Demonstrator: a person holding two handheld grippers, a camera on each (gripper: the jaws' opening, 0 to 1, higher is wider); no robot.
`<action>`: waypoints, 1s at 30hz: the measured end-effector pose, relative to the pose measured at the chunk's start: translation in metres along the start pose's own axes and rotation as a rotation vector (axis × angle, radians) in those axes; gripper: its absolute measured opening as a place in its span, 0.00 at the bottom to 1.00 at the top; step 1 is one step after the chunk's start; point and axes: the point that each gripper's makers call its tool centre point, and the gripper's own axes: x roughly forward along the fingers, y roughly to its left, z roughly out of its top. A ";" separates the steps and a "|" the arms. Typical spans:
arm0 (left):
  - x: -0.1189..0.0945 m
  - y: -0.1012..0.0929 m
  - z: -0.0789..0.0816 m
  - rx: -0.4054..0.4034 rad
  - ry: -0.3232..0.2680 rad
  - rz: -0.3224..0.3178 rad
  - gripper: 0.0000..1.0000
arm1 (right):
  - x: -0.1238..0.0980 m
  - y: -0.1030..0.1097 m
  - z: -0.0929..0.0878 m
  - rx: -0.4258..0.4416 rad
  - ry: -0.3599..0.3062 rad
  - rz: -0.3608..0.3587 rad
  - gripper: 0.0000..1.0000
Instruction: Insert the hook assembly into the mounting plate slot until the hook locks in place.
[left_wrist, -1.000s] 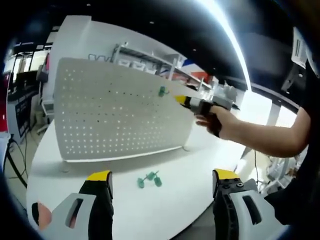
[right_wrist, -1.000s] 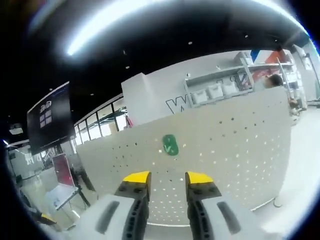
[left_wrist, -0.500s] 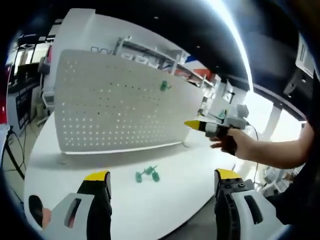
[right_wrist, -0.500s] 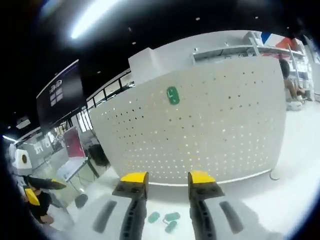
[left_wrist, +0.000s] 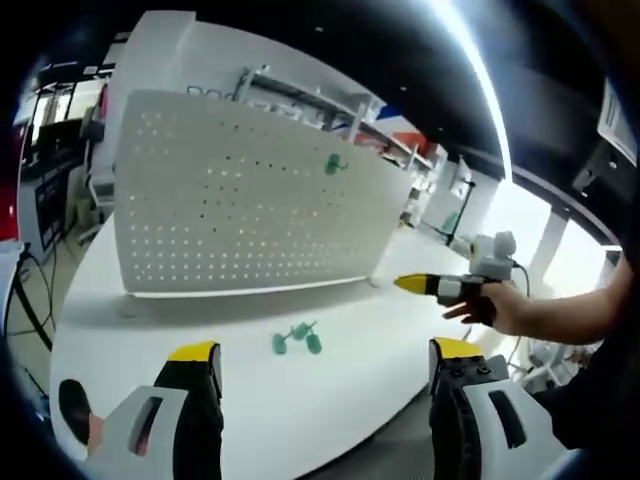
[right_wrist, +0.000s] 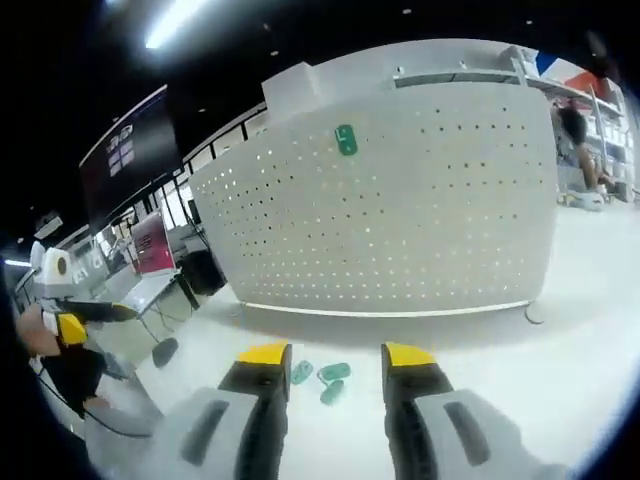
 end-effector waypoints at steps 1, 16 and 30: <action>0.000 -0.001 0.000 0.002 0.001 -0.001 0.86 | -0.001 0.000 -0.001 0.000 0.001 0.000 0.34; -0.001 -0.005 -0.025 -0.020 0.062 -0.007 0.86 | -0.023 0.027 -0.042 -0.087 0.083 0.046 0.34; 0.000 -0.003 -0.053 -0.022 0.134 0.001 0.86 | -0.033 0.050 -0.084 -0.112 0.204 0.121 0.35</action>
